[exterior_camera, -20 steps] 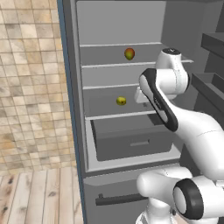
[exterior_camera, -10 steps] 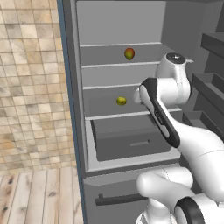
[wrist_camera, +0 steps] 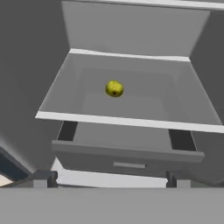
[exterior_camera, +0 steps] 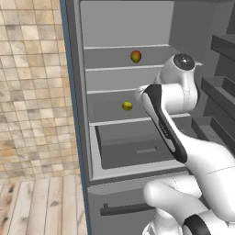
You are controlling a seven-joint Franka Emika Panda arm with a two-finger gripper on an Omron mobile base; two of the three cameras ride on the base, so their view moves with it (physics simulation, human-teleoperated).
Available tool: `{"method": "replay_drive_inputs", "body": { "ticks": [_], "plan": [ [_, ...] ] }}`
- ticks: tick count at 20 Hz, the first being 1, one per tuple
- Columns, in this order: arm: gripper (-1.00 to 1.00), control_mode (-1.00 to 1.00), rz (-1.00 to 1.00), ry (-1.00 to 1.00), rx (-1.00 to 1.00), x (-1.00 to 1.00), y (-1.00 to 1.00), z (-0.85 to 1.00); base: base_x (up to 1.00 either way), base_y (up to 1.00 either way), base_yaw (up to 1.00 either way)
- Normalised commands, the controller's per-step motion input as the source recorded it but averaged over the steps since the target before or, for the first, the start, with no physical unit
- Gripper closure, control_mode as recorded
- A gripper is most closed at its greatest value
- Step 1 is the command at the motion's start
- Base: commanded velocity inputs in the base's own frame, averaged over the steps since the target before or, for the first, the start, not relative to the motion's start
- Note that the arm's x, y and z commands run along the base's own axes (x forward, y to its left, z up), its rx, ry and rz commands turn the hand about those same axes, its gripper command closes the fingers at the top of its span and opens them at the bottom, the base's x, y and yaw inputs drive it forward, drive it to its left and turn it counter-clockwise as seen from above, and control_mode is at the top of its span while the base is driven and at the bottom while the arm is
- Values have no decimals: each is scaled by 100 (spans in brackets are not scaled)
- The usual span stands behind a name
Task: Pick the mango and pear from the fridge and place them inside the tupperware on the counter.
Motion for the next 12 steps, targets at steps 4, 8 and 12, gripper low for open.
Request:
{"method": "replay_drive_inputs", "body": {
  "ticks": [4,8,12],
  "plan": [
    [-100,-100,0,-4,1,24,7,49,0,0,0],
    [-100,-100,0,-3,3,35,0,51,0,0,0],
    [-100,-100,-3,-4,4,28,0,27,0,0,0]
  ]
}}
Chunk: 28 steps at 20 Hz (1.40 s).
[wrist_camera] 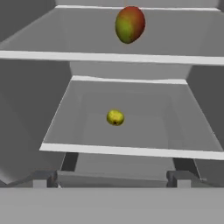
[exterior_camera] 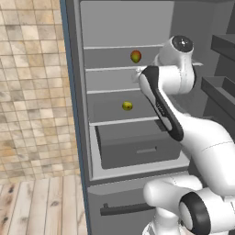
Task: Pick the mango and pear from the fridge and place them inside the tupperware on the counter.
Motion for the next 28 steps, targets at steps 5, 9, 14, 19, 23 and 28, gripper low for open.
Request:
{"method": "replay_drive_inputs", "body": {
  "ticks": [5,9,14,19,23,28],
  "plan": [
    [-100,-100,0,-17,1,20,0,2,0,0,0],
    [-100,-100,0,-25,0,17,0,0,0,0,0],
    [-100,-100,0,-18,0,24,-7,2,0,0,0],
    [-100,-100,-1,-4,1,32,-5,12,0,0,0],
    [-100,-100,-3,0,0,45,0,26,0,0,0],
    [-100,-100,-4,0,0,40,0,23,0,0,0]
  ]
}}
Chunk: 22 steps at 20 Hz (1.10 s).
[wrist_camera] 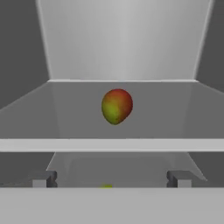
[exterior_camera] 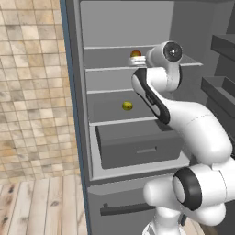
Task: Pick the mango and pear from the fridge and place them inside the tupperware on the counter.
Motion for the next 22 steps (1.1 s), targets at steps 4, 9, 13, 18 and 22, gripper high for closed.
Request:
{"method": "replay_drive_inputs", "body": {
  "ticks": [4,9,13,18,22],
  "plan": [
    [-100,-100,-1,0,3,36,0,0,0,0,0],
    [-100,-100,0,0,0,34,0,0,0,0,0],
    [-100,-100,0,7,0,43,0,0,0,0,0],
    [-100,-100,0,9,0,48,0,0,0,0,0],
    [-100,-100,0,8,0,54,0,0,0,0,0]
  ]
}}
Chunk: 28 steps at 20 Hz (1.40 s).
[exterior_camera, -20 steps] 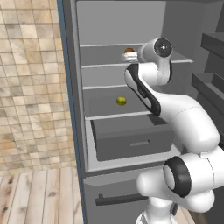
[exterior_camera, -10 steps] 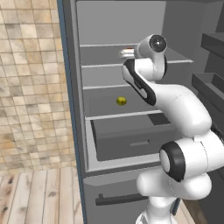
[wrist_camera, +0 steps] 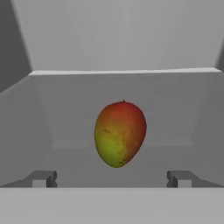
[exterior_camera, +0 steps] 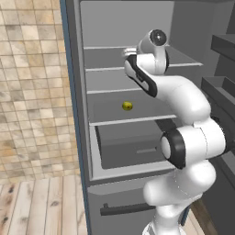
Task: Pick the mango and pear from the fridge and place them inside the tupperware on the counter.
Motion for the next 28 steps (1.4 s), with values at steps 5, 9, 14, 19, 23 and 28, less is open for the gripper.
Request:
{"method": "replay_drive_inputs", "body": {
  "ticks": [5,9,14,19,23,28],
  "plan": [
    [-100,-100,0,8,0,52,0,0,0,0,0],
    [-100,-100,0,6,0,43,-2,-7,0,0,0],
    [-100,-100,0,5,0,39,-2,-12,0,0,0],
    [-100,-100,-4,12,0,3,-14,-40,0,0,0],
    [-100,-100,-7,14,-1,0,-16,-58,0,0,0],
    [100,-100,-4,4,-3,9,-4,-47,0,0,0]
  ]
}}
